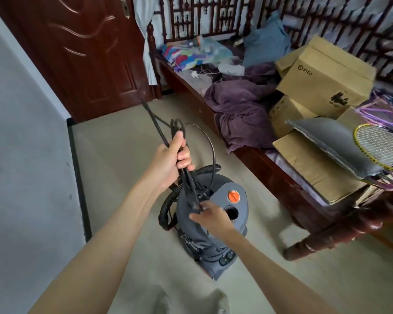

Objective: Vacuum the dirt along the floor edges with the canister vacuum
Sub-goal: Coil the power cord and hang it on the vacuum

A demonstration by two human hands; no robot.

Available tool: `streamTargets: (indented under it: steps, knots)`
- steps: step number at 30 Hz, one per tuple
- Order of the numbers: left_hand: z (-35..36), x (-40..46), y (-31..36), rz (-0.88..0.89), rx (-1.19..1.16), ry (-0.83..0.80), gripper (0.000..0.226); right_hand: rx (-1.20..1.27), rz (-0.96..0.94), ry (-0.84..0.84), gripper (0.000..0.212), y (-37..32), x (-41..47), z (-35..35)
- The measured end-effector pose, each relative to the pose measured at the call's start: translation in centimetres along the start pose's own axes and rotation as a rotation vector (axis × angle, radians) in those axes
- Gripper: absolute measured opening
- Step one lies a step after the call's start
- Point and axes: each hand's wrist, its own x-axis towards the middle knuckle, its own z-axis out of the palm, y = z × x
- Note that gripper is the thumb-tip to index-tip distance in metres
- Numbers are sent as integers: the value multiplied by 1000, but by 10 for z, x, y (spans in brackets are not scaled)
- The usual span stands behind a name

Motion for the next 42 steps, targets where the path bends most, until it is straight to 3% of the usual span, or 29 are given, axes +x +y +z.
streamTargets:
  steps: [3, 5, 7, 11, 16, 17, 20, 24, 26, 30, 33, 38, 42]
  knots:
    - [-13, -3, 27, -3, -133, -19, 37, -77, 16, 306, 35, -7, 12, 16]
    - [-25, -3, 49, -27, -241, -49, 38, -65, 24, 363, 35, -7, 18, 25]
    - [-39, -2, 68, -33, -286, -82, 38, -35, 35, 278, 42, -9, 22, 35]
    - [-66, 10, 95, -19, -239, -117, 38, 153, 196, 41, 25, -10, 27, 54]
    - [-109, 30, 104, 11, -117, -62, 37, 123, 403, 113, 35, -4, 27, 46]
    - [-116, 33, 101, 15, -71, -54, 37, 220, 451, 129, 37, -10, 24, 38]
    - [-135, 43, 85, 70, 135, -6, 39, 836, 529, 145, 38, -34, 17, 7]
    - [-161, 53, 50, 120, 536, -27, 50, 1240, 400, 58, 36, -88, 9, -42]
    - [-166, 56, 30, 94, 708, -65, 52, 1587, 312, 54, 34, -118, 13, -61]
    - [-156, 54, -6, -50, 700, -281, 44, 2058, 53, 58, 48, -173, 38, -78]
    - [-147, 54, -18, -177, 522, -390, 44, 2281, -59, 121, 46, -198, 63, -84]
    - [-134, 67, -15, -238, 334, -429, 47, 2396, -149, 285, 46, -197, 94, -98]
    - [-127, 91, -11, -246, 251, -398, 28, 2117, -7, 342, 44, -184, 113, -108]
